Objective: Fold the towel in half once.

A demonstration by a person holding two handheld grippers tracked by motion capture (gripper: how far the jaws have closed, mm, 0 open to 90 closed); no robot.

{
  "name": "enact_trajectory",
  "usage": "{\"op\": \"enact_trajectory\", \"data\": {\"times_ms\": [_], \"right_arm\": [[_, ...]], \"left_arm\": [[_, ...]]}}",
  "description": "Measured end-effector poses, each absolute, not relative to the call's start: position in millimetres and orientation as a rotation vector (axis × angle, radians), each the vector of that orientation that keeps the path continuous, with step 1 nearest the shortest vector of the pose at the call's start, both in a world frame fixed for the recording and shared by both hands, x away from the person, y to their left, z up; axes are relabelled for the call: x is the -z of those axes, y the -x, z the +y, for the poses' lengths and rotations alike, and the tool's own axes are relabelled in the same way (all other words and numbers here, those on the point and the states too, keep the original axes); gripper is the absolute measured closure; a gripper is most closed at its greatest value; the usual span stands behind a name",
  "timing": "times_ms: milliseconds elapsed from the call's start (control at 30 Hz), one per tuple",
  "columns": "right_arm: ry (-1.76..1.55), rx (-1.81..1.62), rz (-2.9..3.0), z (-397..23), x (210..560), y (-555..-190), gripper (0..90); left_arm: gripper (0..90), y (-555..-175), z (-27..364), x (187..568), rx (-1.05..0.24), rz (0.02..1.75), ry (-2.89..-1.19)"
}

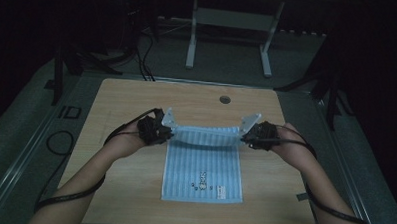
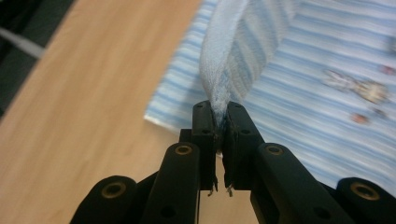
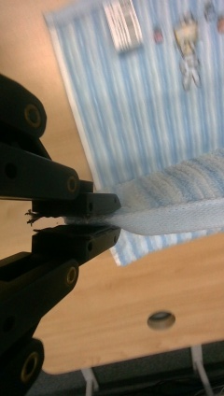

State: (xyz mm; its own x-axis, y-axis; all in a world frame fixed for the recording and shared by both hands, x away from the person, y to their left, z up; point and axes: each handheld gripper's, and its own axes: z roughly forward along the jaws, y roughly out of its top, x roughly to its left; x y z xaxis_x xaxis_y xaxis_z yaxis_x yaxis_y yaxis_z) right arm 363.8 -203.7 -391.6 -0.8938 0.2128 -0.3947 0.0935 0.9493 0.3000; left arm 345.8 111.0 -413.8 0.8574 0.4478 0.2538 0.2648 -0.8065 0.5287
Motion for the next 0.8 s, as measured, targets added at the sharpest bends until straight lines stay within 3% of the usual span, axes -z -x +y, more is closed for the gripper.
{"op": "enact_trajectory", "data": {"times_ms": [367, 600, 667, 767, 800], "right_arm": [[-0.191, -0.491, 2.718, -217.2, 422.2, -298.3, 83.3], [-0.166, -0.494, 2.810, -217.0, 454.9, -272.7, 82.3], [-0.165, -0.479, 2.870, -216.9, 470.9, -265.2, 76.7], [-0.146, -0.485, 2.914, -219.3, 474.9, -258.5, 66.8], [-0.152, -0.500, 2.915, -220.0, 473.1, -257.6, 63.5]], "left_arm": [[83.9, -288.3, 113.5, 443.0, -0.502, 0.434, -2.574], [81.8, -257.4, 112.5, 479.8, -0.382, 0.408, -2.626], [79.3, -249.8, 110.1, 486.7, -0.321, 0.375, -2.661], [62.4, -242.8, 108.8, 487.4, -0.265, 0.347, -2.689], [60.9, -241.8, 110.2, 483.8, -0.258, 0.363, -2.688]]}}
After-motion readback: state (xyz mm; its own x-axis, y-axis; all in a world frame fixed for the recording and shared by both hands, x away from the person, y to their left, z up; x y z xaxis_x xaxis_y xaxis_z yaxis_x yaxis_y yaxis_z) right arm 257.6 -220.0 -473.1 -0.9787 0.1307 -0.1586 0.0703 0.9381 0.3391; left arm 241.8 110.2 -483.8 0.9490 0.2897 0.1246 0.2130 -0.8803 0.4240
